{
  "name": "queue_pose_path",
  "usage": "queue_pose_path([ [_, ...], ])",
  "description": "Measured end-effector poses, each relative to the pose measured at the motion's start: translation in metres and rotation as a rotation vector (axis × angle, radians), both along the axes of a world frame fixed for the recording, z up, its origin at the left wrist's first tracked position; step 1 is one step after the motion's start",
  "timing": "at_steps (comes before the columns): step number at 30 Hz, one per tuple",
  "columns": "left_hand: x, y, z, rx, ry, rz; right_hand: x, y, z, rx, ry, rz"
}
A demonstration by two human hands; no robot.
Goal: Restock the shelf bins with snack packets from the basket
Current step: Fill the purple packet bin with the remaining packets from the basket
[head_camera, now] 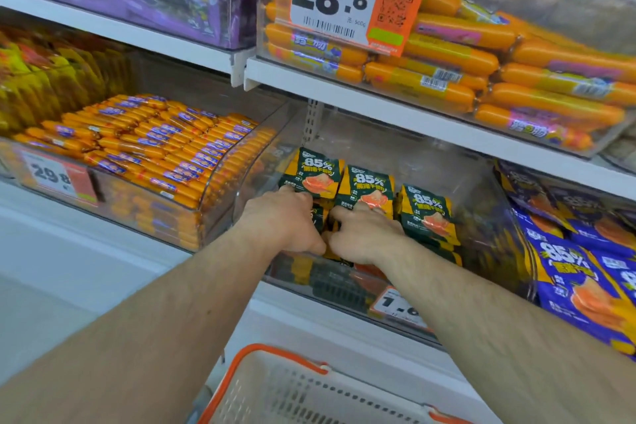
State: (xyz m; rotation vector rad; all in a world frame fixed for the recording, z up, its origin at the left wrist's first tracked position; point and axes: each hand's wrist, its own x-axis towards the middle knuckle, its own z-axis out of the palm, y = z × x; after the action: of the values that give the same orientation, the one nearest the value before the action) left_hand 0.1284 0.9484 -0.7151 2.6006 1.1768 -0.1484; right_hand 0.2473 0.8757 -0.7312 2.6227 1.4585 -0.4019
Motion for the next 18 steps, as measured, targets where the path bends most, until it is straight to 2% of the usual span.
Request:
queue_pose_path([
  [10, -0.0016, 0.0002, -0.002, 0.002, -0.011, -0.017, -0.0024, -0.0003, 0.0036, -0.035, 0.032, -0.054],
  [18, -0.0008, 0.0005, -0.0007, -0.003, -0.009, -0.011, -0.0053, -0.0025, 0.0041, 0.036, 0.08, -0.066],
])
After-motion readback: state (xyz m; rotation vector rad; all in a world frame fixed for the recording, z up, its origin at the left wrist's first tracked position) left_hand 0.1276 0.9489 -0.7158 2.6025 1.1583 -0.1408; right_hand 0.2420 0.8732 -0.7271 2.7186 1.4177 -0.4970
